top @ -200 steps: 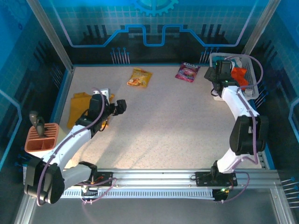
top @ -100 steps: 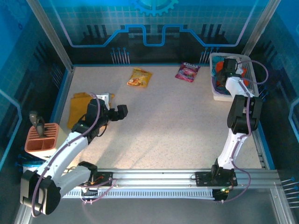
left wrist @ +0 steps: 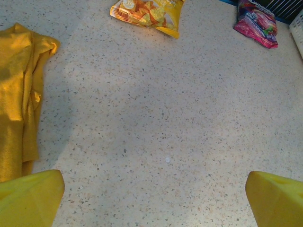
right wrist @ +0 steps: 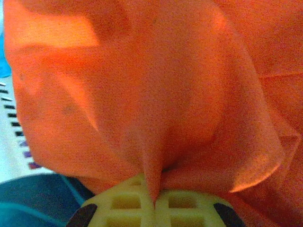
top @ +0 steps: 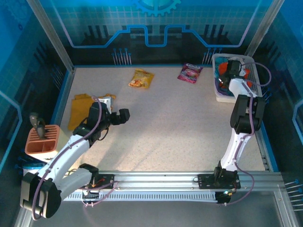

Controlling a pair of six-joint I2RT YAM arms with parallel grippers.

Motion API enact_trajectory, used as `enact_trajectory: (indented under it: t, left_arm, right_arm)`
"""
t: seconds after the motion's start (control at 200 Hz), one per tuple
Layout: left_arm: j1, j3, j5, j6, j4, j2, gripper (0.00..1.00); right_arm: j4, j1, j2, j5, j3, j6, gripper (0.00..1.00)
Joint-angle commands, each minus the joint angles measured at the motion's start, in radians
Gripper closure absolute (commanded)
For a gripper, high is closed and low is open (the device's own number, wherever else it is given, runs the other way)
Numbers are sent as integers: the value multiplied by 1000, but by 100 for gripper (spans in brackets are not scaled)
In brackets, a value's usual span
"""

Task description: Fold and stack the t-shirts

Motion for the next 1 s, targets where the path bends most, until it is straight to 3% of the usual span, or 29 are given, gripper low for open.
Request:
enact_trajectory:
  t: [0.0,0.36,0.485,0.585,0.67,0.715,0.881,0.996]
  left_arm:
    - [-9,-17,28,-20,18,-8,1]
    - [-9,-18,68,-78,48,-20,1]
    - [-6,-8,80,-104,48,-18,1]
    - [8,30,87,-131,2,-1,1]
    - [43,74,144,-139,-45,32,1]
    - [55,88,168,-138,-59,43,1]
    - [65,90,165,-137,-67,26,1]
    - [65,95,163,-136,-100,23,1]
  right_arm:
    - [140,18,-186,48,-112,-35,100]
    - [439,207,-652,235,-473,-258,100]
    - [415,312,-820,166,-553,-358,100]
    - [355,343,-922,-103,-603,-346,100]
    - [289,374,-953,-261,-616,-308,100]
    - [253,409,-954,-323,-614,-320,92]
    - [148,627,-954,-284,-650,-354,94]
    - [151,735,-930,-258,-731,-340,90]
